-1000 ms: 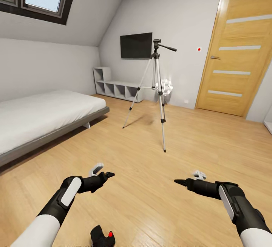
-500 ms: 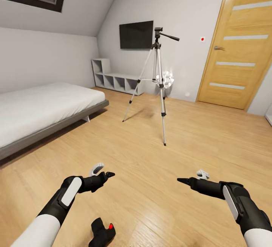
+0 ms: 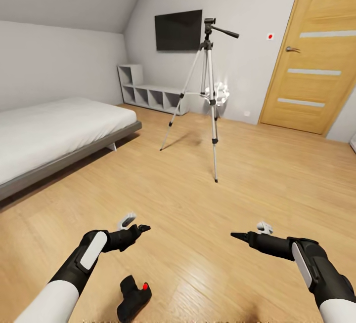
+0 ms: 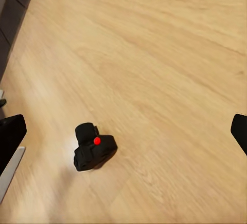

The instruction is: Attach the digital camera to the camera tripod in the bedroom.

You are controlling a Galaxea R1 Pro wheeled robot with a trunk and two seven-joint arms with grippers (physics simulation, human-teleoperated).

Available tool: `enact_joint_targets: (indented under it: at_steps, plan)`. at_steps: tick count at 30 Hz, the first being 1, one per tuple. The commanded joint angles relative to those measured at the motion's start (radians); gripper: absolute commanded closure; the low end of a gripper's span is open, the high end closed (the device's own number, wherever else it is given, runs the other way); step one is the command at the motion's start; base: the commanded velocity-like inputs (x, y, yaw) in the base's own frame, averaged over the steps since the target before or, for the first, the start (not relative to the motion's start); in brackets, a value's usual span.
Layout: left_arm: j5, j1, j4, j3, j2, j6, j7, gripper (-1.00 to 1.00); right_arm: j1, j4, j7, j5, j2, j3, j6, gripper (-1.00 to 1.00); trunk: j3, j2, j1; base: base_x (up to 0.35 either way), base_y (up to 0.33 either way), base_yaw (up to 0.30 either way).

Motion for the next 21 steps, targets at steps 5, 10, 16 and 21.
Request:
enact_joint_targets:
  at_steps: [5, 10, 16, 21]
  plan:
    - [-0.002, 0.000, -0.001, 0.000, 0.000, 0.003, -0.004, -1.00, 0.000, 0.000, -0.001, -0.008, 0.001, 0.001, 0.008, -1.00, -0.020, -0.002, 0.002, 0.000, 0.000, 0.000]
    - [-0.002, 0.000, -0.003, 0.000, 0.000, 0.003, -0.004, -1.00, 0.000, 0.000, -0.001, -0.008, 0.003, 0.003, 0.008, -1.00, -0.040, -0.003, 0.004, 0.000, 0.000, 0.000]
    - [-0.004, 0.000, -0.006, -0.001, -0.001, 0.003, -0.004, -1.00, 0.000, 0.000, -0.001, -0.008, 0.004, 0.004, 0.007, -1.00, -0.063, -0.004, 0.007, 0.000, 0.000, 0.000]
    - [-0.013, 0.000, -0.008, -0.017, -0.002, 0.002, -0.004, -1.00, 0.000, 0.000, -0.001, -0.008, 0.004, 0.004, 0.007, -1.00, -0.082, -0.005, 0.009, 0.000, 0.000, 0.000]
